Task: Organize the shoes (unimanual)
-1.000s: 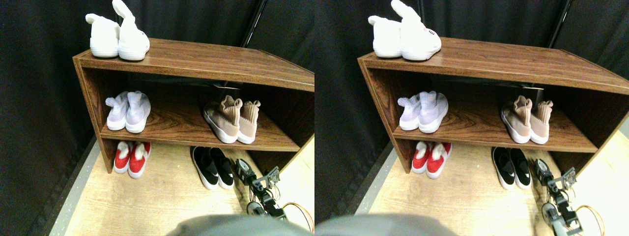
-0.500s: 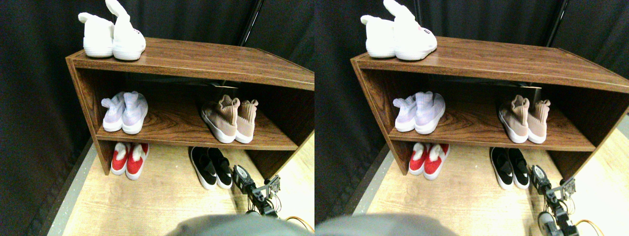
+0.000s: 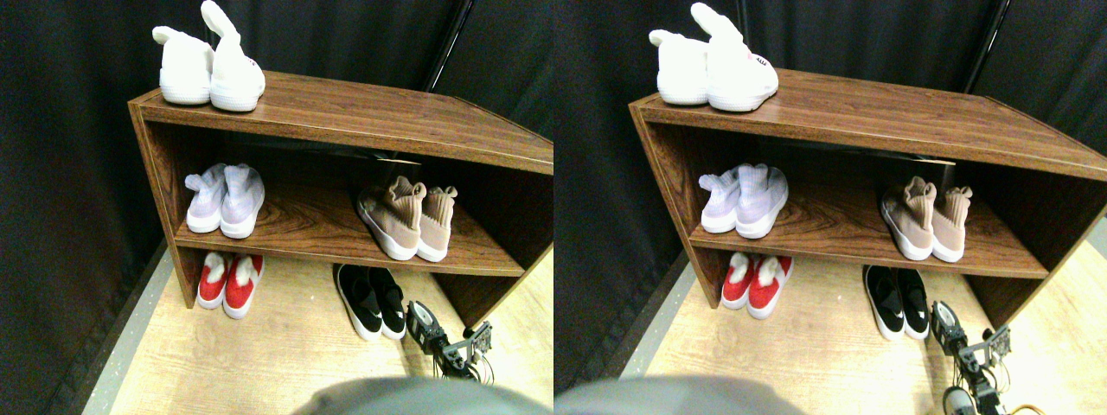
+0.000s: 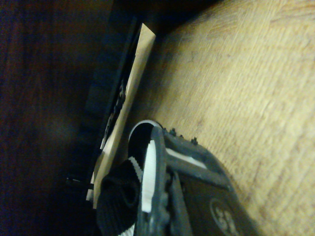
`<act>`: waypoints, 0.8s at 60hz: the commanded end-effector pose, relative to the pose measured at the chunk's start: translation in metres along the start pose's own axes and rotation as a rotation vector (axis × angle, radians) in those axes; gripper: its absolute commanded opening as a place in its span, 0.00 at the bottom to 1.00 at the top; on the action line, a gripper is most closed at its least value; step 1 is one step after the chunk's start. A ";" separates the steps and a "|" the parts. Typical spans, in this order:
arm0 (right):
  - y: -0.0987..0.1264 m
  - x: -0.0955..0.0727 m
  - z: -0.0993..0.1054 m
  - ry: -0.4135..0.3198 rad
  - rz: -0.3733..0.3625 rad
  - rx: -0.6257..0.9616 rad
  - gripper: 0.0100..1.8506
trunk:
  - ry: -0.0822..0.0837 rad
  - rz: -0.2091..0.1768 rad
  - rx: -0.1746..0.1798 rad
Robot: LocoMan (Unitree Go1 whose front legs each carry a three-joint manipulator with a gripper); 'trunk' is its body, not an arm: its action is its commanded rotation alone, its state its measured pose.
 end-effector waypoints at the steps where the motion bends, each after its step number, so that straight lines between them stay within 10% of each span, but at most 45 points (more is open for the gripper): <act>1: 0.004 0.000 0.004 -0.025 0.039 -0.009 0.03 | -0.005 -0.006 -0.016; 20: 0.015 -0.009 0.033 -0.067 0.110 -0.071 0.03 | -0.023 -0.042 0.016; 48: 0.067 -0.082 0.038 0.046 0.326 -0.146 0.03 | -0.072 -0.081 0.032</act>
